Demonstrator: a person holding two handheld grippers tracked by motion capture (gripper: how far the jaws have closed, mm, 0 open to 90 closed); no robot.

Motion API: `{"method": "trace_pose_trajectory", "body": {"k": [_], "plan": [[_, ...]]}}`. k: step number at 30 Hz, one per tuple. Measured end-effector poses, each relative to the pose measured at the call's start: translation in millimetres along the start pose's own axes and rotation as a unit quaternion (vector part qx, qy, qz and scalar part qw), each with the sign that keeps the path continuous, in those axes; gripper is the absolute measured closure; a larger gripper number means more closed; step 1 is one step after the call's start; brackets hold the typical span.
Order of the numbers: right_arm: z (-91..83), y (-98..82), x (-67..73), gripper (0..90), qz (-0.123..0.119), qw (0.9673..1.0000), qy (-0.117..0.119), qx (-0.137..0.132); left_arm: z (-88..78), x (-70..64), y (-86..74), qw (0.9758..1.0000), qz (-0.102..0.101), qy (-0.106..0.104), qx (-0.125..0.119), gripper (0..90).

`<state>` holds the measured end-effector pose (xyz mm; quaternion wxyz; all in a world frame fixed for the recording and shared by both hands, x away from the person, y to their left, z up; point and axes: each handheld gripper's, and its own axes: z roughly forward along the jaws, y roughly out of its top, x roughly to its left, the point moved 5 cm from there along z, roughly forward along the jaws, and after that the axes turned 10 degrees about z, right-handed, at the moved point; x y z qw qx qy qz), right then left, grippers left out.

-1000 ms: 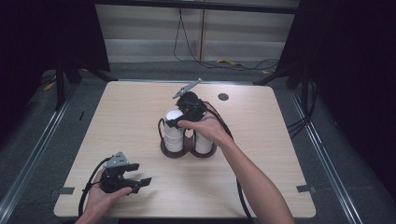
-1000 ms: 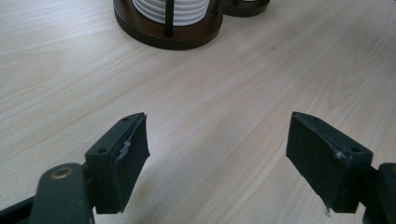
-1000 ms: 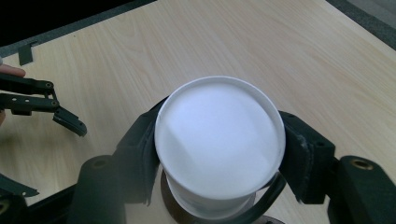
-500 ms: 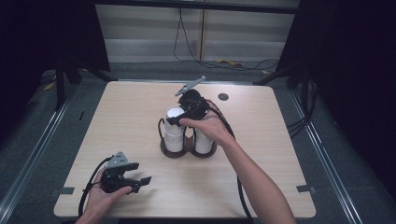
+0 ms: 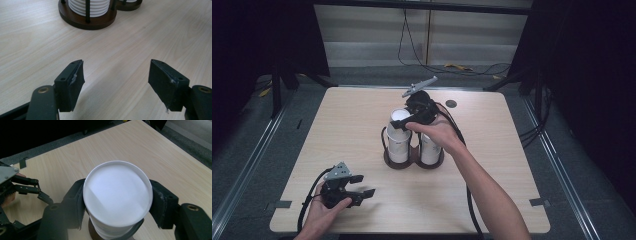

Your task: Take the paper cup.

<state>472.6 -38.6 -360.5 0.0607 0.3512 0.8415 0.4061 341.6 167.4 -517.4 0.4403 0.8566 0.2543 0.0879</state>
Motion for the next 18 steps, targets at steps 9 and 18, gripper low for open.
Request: {"method": "trace_pose_trajectory", "body": {"k": [9,18], "plan": [[-8.1,5.5,0.5,38.1,-0.001,0.9999,0.003,-0.013,-1.5,-1.0,2.3,0.9995,-0.017,-0.013,-0.023,23.4],[-14.9,8.2,1.6,38.2,0.002,0.9996,0.003,-0.028,-2.6,-1.3,2.0,0.9991,-0.012,-0.021,-0.033,22.9]]}}
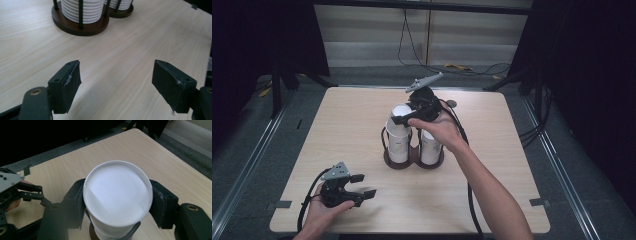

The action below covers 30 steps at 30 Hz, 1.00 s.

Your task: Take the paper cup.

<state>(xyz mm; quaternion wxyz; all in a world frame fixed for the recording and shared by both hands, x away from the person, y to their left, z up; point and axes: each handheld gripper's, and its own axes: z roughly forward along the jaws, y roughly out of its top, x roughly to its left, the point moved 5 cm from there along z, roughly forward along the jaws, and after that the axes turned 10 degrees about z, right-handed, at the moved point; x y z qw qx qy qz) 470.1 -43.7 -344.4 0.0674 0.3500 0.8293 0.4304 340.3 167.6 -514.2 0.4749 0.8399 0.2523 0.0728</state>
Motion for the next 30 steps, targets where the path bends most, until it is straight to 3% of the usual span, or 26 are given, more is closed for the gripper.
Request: {"method": "trace_pose_trajectory", "body": {"k": [10,20,30], "plan": [[-12.7,2.1,4.5,38.2,-0.003,0.9998,0.010,-0.019,-0.5,1.7,1.8,0.9999,-0.008,-0.001,-0.013,23.1],[-27.4,-9.8,10.3,38.3,0.000,0.9991,0.025,-0.035,1.3,5.1,3.1,0.9997,-0.022,-0.007,-0.009,17.0],[-36.2,-23.0,18.1,38.3,0.006,0.9983,0.041,-0.040,0.0,2.1,18.9,0.9997,0.001,0.004,-0.026,19.1]]}}
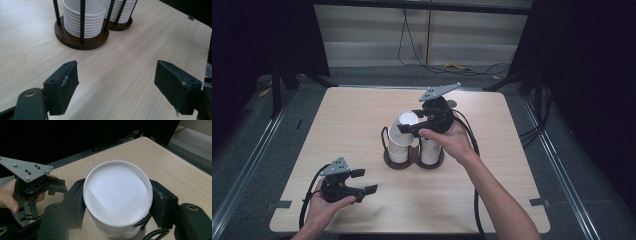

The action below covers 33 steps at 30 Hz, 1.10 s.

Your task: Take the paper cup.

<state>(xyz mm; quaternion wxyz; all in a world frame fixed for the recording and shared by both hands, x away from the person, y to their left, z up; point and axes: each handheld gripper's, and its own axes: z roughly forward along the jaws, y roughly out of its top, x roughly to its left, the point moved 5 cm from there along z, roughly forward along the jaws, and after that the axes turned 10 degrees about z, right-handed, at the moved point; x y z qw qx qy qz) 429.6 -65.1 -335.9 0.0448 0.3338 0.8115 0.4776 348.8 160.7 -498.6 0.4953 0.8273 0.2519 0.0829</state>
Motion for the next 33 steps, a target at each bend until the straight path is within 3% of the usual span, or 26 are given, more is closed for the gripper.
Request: {"method": "trace_pose_trajectory", "body": {"k": [6,9,14,19,24,28,33], "plan": [[-4.5,-11.5,1.2,38.3,0.005,1.0000,0.004,0.001,1.9,-1.4,11.4,0.9999,0.014,-0.003,-0.006,18.9],[-6.2,-16.1,3.5,38.3,0.007,1.0000,0.007,-0.001,3.8,0.3,17.4,0.9999,0.006,-0.006,-0.010,16.1],[-6.7,-28.5,5.2,38.4,0.012,0.9999,0.012,0.001,7.8,-0.4,25.5,0.9997,0.015,0.002,-0.018,16.0],[-6.4,-38.0,1.3,38.4,0.019,0.9997,0.010,0.010,13.5,-4.1,33.6,0.9988,0.039,0.011,-0.027,17.8],[-8.4,-46.9,1.1,38.4,0.029,0.9994,0.019,0.002,20.1,-7.3,41.6,0.9987,0.029,-0.009,-0.041,17.9],[-7.5,-56.9,2.3,38.4,0.036,0.9990,0.025,0.000,22.8,-5.6,44.2,0.9985,0.031,-0.003,-0.044,17.9],[-4.7,-70.4,2.2,38.4,0.044,0.9987,0.026,0.004,25.9,-7.3,44.0,0.9986,0.036,-0.011,-0.038,17.6]]}}
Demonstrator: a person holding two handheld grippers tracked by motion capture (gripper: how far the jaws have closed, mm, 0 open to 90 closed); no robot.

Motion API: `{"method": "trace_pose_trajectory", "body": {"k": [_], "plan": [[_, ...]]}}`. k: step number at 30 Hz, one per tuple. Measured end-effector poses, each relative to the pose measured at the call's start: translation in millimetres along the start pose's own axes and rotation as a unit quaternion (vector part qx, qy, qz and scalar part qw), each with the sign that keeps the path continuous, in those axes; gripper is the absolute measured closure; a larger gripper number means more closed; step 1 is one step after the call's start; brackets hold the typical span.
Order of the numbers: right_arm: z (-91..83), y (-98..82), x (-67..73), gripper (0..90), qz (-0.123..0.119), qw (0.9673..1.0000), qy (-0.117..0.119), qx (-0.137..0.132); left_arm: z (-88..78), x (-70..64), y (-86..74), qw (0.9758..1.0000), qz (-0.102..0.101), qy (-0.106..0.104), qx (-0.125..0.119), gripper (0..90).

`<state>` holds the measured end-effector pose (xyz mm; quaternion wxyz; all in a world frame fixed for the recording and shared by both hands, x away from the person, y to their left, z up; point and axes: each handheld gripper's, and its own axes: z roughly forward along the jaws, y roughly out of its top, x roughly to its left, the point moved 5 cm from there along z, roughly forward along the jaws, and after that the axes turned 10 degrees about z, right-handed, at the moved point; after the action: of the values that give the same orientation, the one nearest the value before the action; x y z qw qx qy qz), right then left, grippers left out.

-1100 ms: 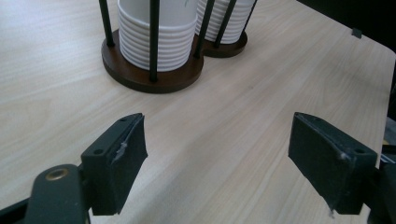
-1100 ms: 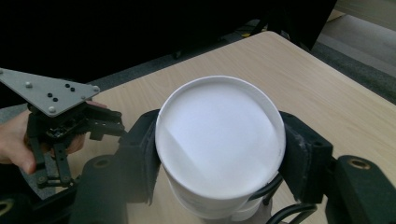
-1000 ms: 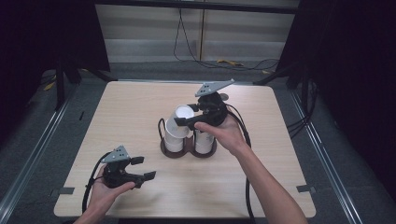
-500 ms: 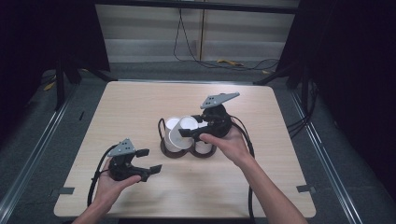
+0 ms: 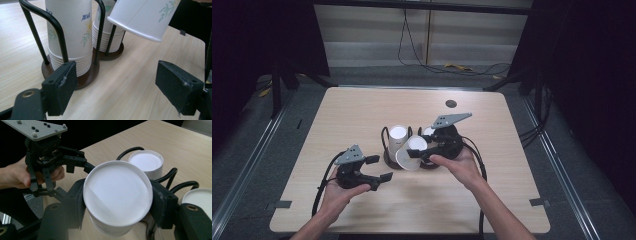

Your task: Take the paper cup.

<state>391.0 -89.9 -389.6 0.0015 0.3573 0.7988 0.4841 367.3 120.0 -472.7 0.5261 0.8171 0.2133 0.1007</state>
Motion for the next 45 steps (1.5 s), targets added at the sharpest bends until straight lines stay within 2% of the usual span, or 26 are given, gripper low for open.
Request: {"method": "trace_pose_trajectory", "body": {"k": [2,4,9,12,14,19,26,30,33,34,36,38,40,45], "plan": [[0.4,-4.5,-1.8,38.4,0.006,1.0000,-0.001,-0.004,1.5,-3.0,-0.3,0.9999,-0.006,-0.010,0.003,16.0],[1.0,-9.1,-2.6,38.4,0.009,1.0000,0.001,-0.003,2.1,-6.8,0.2,0.9998,0.003,-0.019,0.003,16.4],[1.3,-18.7,-0.7,38.4,0.017,0.9998,0.008,-0.010,2.7,-12.3,1.5,0.9997,0.006,-0.022,0.002,16.0],[3.5,-24.5,0.4,38.4,0.021,0.9997,0.012,-0.009,4.1,-13.6,1.7,0.9995,0.007,-0.029,0.010,15.8],[3.9,-27.3,1.1,38.4,0.023,0.9995,0.017,-0.014,4.6,-12.8,3.7,0.9997,0.004,-0.024,0.008,15.8],[3.9,-35.6,-0.3,38.4,0.030,0.9991,0.019,-0.023,6.3,-12.6,10.9,0.9996,0.000,-0.026,-0.006,15.8],[4.6,-48.3,-4.0,38.4,0.047,0.9980,0.024,-0.036,8.4,-16.0,7.7,0.9993,0.006,-0.035,-0.007,15.8],[4.0,-51.8,-4.4,38.4,0.053,0.9972,0.027,-0.045,7.3,-17.1,6.5,0.9992,0.002,-0.037,-0.016,15.8],[5.2,-53.4,-4.5,38.4,0.054,0.9970,0.027,-0.048,7.7,-18.9,7.0,0.9989,0.008,-0.036,-0.027,17.3],[5.5,-53.7,-4.7,38.4,0.054,0.9969,0.028,-0.049,9.6,-21.4,8.0,0.9986,0.013,-0.043,-0.030,17.3],[5.4,-53.7,-5.3,38.4,0.055,0.9968,0.025,-0.051,11.0,-23.2,7.7,0.9983,0.016,-0.050,-0.025,16.9],[4.1,-53.5,-5.1,38.4,0.057,0.9964,0.028,-0.057,12.4,-23.7,7.3,0.9984,0.011,-0.052,-0.020,15.6],[3.0,-54.0,-4.6,38.4,0.062,0.9953,0.036,-0.066,13.3,-24.0,6.8,0.9980,0.005,-0.059,-0.021,15.6],[3.6,-57.1,-4.7,38.4,0.072,0.9933,0.051,-0.075,15.9,-24.4,5.0,0.9979,0.003,-0.061,-0.020,15.6]]}}
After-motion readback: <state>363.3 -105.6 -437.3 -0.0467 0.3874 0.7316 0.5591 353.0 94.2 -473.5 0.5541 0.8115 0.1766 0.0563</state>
